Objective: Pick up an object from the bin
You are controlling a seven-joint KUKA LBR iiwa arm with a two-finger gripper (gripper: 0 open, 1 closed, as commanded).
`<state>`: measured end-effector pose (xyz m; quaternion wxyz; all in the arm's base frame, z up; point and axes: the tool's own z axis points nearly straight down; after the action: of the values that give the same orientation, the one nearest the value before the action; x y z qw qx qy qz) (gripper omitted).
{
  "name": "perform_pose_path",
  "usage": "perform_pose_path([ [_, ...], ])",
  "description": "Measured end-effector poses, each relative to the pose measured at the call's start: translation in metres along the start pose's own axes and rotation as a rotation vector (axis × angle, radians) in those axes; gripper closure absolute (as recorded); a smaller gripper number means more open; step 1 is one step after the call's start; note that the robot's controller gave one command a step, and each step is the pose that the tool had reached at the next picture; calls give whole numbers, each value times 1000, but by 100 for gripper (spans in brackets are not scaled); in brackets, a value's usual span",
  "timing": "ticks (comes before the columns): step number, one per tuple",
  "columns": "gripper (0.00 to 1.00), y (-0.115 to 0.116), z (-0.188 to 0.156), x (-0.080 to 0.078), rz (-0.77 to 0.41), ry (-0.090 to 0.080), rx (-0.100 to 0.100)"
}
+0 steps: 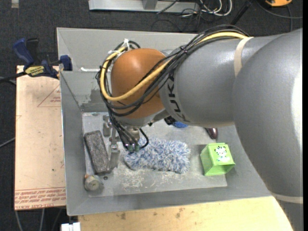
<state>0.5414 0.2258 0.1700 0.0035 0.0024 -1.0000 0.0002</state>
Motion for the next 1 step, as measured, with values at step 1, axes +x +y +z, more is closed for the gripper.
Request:
perform_pose_path([
  [1, 0, -1, -5, -2, 4, -7, -2],
])
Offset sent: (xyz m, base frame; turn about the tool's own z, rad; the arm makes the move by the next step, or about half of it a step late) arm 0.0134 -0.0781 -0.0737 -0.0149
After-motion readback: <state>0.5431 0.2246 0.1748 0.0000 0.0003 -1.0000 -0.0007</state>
